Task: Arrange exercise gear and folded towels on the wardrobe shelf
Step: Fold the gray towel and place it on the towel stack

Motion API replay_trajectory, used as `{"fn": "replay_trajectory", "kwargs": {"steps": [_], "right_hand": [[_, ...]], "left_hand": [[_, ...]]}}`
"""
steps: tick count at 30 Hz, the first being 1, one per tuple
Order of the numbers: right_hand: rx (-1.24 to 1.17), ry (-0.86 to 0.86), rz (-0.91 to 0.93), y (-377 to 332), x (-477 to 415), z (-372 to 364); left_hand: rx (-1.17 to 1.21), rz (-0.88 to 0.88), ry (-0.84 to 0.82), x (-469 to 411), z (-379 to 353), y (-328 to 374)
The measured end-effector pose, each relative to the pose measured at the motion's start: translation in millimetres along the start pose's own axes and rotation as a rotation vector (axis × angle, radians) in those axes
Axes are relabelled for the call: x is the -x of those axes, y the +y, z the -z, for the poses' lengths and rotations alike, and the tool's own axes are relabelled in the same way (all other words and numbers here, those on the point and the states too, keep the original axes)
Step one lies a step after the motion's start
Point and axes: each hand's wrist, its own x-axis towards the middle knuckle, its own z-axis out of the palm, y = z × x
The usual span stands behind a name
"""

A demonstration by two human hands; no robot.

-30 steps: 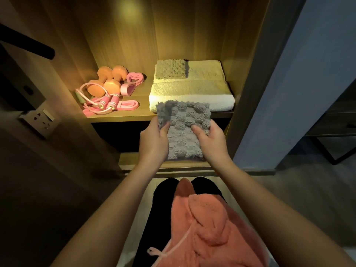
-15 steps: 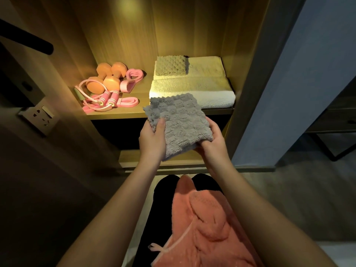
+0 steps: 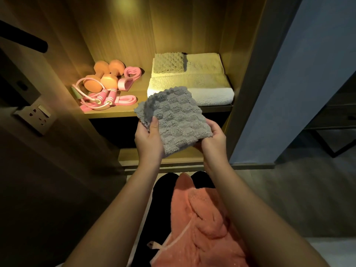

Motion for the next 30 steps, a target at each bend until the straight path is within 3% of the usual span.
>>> {"fn": "replay_trajectory", "kwargs": {"steps": [3,5,8,12,19,26,30], "right_hand": [[-0.026,-0.036,-0.295,4.5,7.4,7.1],[-0.181,-0.049,-0.440,5.9,13.9,12.6],[-0.461,-0.095,-0.517,3.9,20.7,17.4],[-0.585,-0.139,-0.577,-5.8,26.2,14.6],[-0.717,-0.175,-0.487,-11.0,29.5,2.6],[-0.849,-0.338,-0.361,-11.3,29.5,-6.0],[-0.870,-0.431,-0.388,-9.9,29.1,-5.3]], "left_hand": [[0.020,0.019,0.004,-5.5,3.3,1.4],[0.035,0.028,0.010,-10.1,4.3,2.9],[0.065,0.026,-0.015,-12.5,4.5,3.6],[0.074,-0.001,-0.063,-6.8,4.8,3.9],[0.074,-0.033,-0.176,1.0,6.0,0.2],[0.099,-0.056,-0.244,8.4,-0.1,-4.0],[0.120,0.006,-0.241,9.4,-4.9,-9.2]]}}
